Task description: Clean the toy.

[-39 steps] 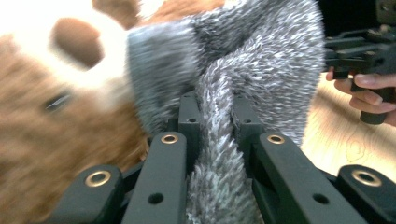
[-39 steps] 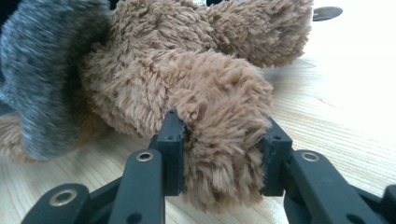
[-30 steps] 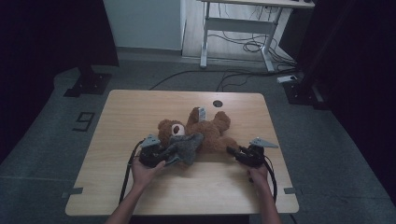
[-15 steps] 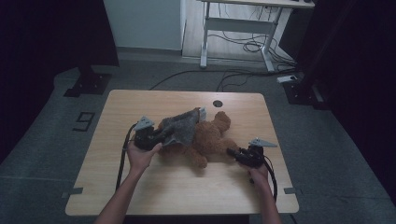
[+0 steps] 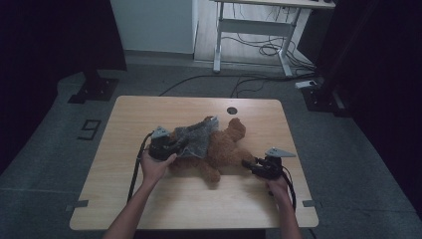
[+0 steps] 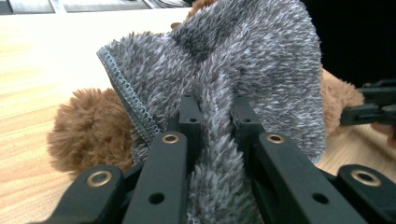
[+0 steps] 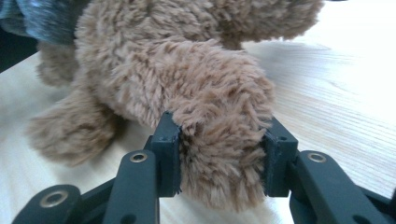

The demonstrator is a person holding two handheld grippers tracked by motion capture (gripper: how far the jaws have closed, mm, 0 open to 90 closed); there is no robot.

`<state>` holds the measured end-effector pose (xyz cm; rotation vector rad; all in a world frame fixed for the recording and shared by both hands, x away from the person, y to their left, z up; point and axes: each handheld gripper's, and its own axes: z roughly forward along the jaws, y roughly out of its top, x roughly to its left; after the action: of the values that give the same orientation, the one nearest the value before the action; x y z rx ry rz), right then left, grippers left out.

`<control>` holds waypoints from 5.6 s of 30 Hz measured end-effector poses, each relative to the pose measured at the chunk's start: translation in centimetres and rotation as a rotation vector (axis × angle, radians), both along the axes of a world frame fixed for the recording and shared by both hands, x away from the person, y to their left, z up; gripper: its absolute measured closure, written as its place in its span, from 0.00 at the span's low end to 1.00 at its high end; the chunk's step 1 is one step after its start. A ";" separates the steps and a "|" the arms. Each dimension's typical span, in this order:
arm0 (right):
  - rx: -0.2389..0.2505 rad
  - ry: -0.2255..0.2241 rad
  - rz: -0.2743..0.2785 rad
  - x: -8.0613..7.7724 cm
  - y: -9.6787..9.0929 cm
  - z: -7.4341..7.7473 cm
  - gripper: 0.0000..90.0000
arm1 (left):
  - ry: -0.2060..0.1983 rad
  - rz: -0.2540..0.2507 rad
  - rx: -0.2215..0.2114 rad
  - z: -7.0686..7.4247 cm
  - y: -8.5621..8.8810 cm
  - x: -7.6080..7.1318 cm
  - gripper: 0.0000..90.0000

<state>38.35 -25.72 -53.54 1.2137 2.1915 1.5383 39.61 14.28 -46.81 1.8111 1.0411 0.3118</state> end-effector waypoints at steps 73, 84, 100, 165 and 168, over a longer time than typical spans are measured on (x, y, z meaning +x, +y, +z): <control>-0.016 0.019 0.112 0.2 5.8 -0.8 0.69 | -0.014 -0.161 0.151 0.0 -9.8 -1.4 0.87; -0.021 0.020 0.122 0.1 5.8 -0.8 0.69 | -0.058 -0.041 0.090 1.0 -2.1 -2.0 0.87; -0.017 0.025 0.128 0.1 5.8 -0.9 0.69 | 0.028 0.082 0.080 -2.2 3.6 -1.1 0.88; -0.007 0.050 0.141 0.2 5.6 -1.1 0.69 | -0.011 0.081 0.136 -0.3 2.0 -0.3 0.88; -0.007 0.050 0.141 0.1 5.6 -1.1 0.69 | 0.003 0.093 0.113 -1.0 2.8 -0.4 0.88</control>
<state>38.50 -20.12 -54.64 1.1295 2.3579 1.5666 39.20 17.12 -47.77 1.8671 1.1317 0.4316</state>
